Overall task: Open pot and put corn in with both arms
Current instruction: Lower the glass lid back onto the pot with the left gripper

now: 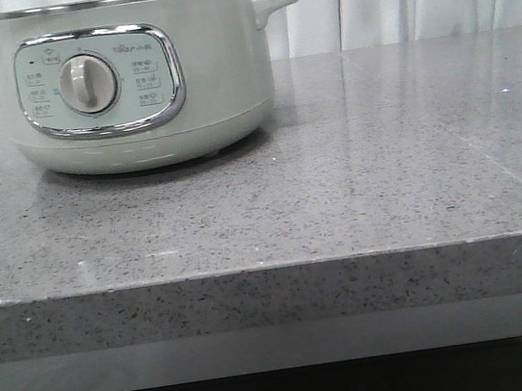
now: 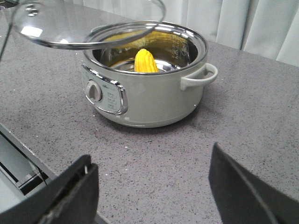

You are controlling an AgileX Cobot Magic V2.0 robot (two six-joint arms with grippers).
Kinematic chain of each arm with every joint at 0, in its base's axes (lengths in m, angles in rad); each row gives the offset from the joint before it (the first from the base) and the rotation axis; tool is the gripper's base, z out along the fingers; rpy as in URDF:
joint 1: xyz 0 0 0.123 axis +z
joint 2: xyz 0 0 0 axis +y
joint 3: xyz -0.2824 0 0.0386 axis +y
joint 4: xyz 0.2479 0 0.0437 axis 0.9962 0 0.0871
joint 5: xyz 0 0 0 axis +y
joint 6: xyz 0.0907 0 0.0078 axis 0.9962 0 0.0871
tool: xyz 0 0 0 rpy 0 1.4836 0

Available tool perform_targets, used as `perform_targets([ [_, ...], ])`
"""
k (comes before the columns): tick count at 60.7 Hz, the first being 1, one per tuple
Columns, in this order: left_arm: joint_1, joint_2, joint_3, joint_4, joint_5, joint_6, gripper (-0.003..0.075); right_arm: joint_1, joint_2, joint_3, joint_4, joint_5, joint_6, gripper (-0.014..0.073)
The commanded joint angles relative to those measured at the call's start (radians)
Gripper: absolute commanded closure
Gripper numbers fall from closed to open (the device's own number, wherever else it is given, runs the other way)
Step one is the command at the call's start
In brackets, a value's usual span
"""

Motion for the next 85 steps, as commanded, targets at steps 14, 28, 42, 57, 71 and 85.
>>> perform_targets([
  [14, -0.012, 0.158, -0.204, -0.015, -0.169, -0.007, 0.0493, -0.003, -0.003, -0.026, 0.000, -0.075, 0.000, 0.0074],
  [28, -0.014, 0.227, -0.216, -0.073, -0.245, -0.007, 0.0493, -0.003, -0.003, -0.026, 0.000, -0.075, 0.000, 0.0074],
  [42, -0.026, 0.252, -0.216, -0.076, -0.262, -0.007, 0.0493, -0.003, -0.003, -0.026, 0.000, -0.075, 0.000, 0.0074],
  [57, -0.026, 0.259, -0.216, -0.066, -0.257, -0.007, 0.0493, -0.003, -0.003, -0.026, 0.000, -0.075, 0.000, 0.0074],
  [71, -0.026, 0.268, -0.216, -0.044, -0.231, -0.006, 0.0493, -0.003, -0.003, -0.026, 0.000, -0.075, 0.000, 0.0074],
  [85, -0.026, 0.268, -0.216, -0.044, -0.200, -0.006, 0.0477, -0.003, -0.003, -0.026, 0.000, -0.075, 0.000, 0.0074],
])
